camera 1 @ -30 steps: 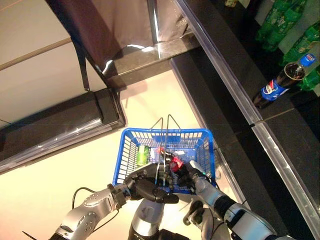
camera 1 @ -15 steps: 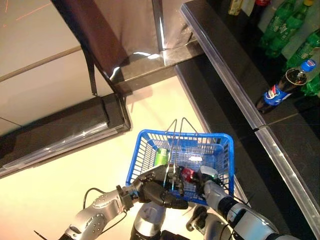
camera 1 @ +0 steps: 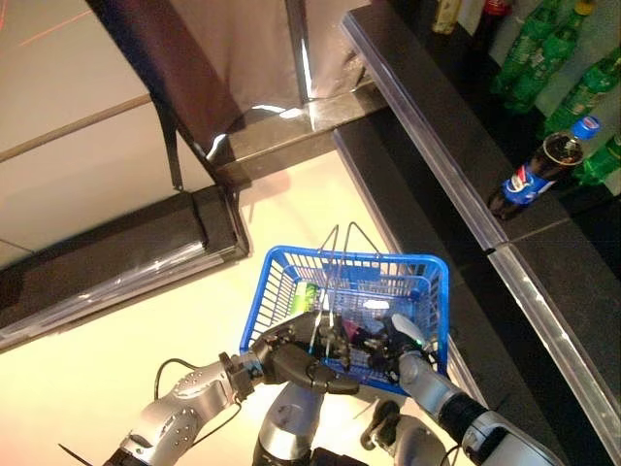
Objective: Pick up the drink and place into the basket.
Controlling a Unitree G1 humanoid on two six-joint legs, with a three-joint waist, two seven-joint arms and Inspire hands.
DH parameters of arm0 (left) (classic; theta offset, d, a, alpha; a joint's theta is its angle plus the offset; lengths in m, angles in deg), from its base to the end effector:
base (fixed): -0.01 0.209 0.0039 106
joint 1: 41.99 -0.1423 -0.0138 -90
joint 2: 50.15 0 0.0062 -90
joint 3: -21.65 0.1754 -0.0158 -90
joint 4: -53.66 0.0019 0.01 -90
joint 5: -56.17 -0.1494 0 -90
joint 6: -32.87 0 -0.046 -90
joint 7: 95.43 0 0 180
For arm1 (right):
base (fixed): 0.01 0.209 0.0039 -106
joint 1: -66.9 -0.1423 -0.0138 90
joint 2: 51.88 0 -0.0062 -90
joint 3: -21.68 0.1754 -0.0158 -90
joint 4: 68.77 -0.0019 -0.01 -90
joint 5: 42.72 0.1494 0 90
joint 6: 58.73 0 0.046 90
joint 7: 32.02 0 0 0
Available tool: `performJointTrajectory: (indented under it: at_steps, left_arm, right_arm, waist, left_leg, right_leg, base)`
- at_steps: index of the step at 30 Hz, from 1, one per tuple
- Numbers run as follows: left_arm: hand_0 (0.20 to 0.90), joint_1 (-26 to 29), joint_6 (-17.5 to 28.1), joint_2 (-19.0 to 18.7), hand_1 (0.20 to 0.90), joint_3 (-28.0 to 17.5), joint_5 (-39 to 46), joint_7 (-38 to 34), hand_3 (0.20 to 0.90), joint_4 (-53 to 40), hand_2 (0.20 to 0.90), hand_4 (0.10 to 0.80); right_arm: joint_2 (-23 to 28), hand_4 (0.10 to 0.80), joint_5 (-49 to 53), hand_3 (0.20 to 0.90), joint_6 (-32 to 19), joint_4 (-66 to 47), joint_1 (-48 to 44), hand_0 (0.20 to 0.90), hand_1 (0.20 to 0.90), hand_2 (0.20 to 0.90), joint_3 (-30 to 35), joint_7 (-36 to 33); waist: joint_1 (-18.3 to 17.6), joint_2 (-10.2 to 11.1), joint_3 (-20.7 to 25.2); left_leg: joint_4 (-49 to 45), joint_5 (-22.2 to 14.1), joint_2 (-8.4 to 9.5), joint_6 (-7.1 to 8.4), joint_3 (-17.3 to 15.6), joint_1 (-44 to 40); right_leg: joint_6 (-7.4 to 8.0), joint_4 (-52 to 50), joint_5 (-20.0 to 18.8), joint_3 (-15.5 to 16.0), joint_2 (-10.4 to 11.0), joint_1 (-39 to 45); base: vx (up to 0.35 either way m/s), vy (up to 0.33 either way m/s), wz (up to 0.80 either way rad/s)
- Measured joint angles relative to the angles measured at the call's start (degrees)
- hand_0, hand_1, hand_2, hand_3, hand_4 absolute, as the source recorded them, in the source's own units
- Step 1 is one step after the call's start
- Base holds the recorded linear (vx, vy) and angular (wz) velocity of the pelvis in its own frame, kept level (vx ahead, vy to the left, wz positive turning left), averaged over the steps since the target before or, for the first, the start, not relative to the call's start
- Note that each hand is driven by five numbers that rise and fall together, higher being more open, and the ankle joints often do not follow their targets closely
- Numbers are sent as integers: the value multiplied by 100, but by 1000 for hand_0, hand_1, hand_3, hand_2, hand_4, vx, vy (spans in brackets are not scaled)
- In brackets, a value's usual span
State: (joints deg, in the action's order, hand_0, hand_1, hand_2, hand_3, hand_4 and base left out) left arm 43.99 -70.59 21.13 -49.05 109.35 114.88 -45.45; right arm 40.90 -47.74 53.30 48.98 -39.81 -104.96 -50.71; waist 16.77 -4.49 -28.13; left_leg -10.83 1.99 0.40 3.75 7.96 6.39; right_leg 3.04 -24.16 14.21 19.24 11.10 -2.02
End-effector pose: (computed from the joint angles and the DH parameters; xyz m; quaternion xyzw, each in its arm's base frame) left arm 0.1863 0.1787 0.0504 -0.2049 0.1551 -0.4212 0.8698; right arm 0.2271 -0.1295 -0.0175 -0.3995 0.2338 0.0645 0.8841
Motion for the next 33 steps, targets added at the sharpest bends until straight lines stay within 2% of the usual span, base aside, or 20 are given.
performJointTrajectory:
  at_steps: [3, 6, 10, 14, 17, 22, 28, 33]
  left_arm:
    - [300, -60, 7, -1, 300, -135, 0, -110, 200, 21, 300, 100]
    - [300, -111, 136, 37, 300, -149, 0, -203, 200, 33, 300, 100]
    - [300, -141, 258, 161, 300, -151, -10, -267, 200, 140, 300, 100]
    - [300, -398, 547, 248, 300, -222, -54, -646, 200, 282, 300, 100]
    - [300, -634, 861, 303, 300, -300, -258, -972, 200, 549, 300, 100]
    - [300, -1001, 1007, 470, 300, -440, -457, -1722, 200, 1102, 300, 100]
    - [300, -1140, 1274, 836, 300, -450, -617, -2569, 200, 2204, 300, 100]
    - [300, -1241, 1500, 1007, 300, -445, -734, -2933, 200, 2927, 300, 100]
  right_arm:
    - [200, 800, -39, 900, -24, -1161, 337, 900, 900, 900, 137, 6]
    - [395, 800, -54, 900, -93, -1786, 495, 900, 900, 900, 242, 86]
    - [710, 800, -36, 900, -233, -2525, 781, 900, 900, 900, 535, 325]
    - [952, 800, 465, 900, -518, -3394, 1146, 900, 900, 900, 962, 713]
    - [1124, 800, 988, 900, -842, -3897, 1528, 900, 900, 900, 1390, 1070]
    - [1247, 800, 2066, 900, -1408, -4051, 2264, 900, 900, 900, 1912, 1558]
    - [1210, 800, 3062, 900, -1776, -3987, 2623, 900, 900, 900, 1966, 2040]
    - [884, 800, 3569, 900, -1985, -3594, 2814, 900, 900, 900, 1997, 2185]
  waist:
    - [-210, 198, 92]
    - [-390, 336, 161]
    - [-573, 367, 178]
    - [-759, 403, 190]
    - [-924, 542, 276]
    - [-1258, 799, 508]
    - [-1542, 852, 809]
    - [-1683, 955, 1121]
  left_leg:
    - [63, -9, -39, -13, -134, -5]
    - [88, -22, -92, -34, -246, -8]
    - [102, -30, -123, -49, -318, -12]
    - [202, -32, -187, -68, -527, -141]
    - [335, -33, -250, -79, -717, -261]
    - [591, -31, -348, -92, -962, -472]
    - [907, 11, -398, -125, -1280, -667]
    - [1150, 16, -382, -140, -1538, -950]
  right_leg:
    - [4, 132, -88, -120, -63, -19]
    - [14, 279, -196, -229, -127, -14]
    - [32, 457, -321, -301, -195, 17]
    - [41, 648, -443, -469, -276, 90]
    - [45, 805, -535, -668, -317, 99]
    - [58, 1287, -784, -885, -446, 275]
    - [95, 1808, -1055, -1164, -521, 406]
    - [139, 2069, -1166, -1371, -521, 566]
  base:
    - [-24, -4, -22]
    - [-13, -3, -18]
    - [-13, 3, -14]
    - [9, 14, -27]
    - [24, 18, -33]
    - [4, 10, -30]
    - [-8, 37, -26]
    - [1, 61, -22]
